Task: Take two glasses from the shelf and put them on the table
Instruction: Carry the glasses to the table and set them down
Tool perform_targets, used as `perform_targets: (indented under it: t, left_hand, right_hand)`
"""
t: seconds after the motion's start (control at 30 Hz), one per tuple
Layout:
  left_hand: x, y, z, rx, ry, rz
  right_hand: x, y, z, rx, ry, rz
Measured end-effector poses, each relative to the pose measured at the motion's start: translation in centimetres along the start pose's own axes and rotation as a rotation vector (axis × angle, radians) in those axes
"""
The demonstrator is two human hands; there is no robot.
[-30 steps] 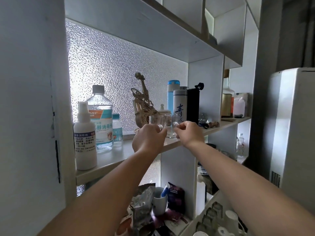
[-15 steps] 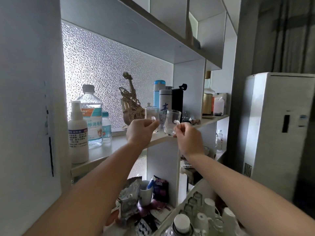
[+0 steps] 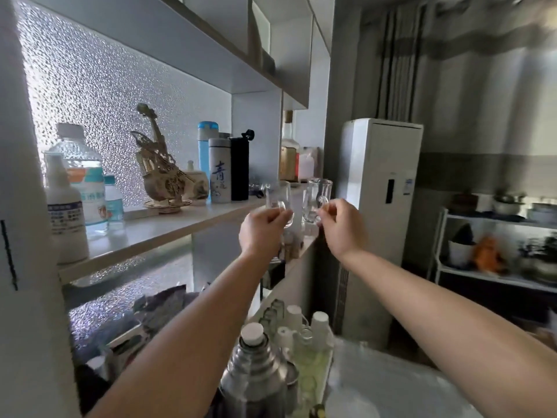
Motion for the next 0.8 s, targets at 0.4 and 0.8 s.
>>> perform_targets:
  t: [0.4, 0.8]
  left_hand:
    - [0.6, 6.9, 7.9, -0.25, 0.057, 0.004]
    - [3.4, 18.6, 16.8, -0.465, 0.067, -0.016]
  right_hand:
    - [6.9, 4.4, -11.3, 0.063, 0.271, 0.025]
    - [16.1, 7.8, -25.4, 0.142, 0.463, 0.085]
Point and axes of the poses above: each hand's wrist, its own y-axis away from the middle knuckle, its own z-axis out of the palm, x = y × z, the point moved 5 cm from there along -y, towards the middle knuckle, and after that the axes turned 11 degrees about x, right-handed, at the moved point
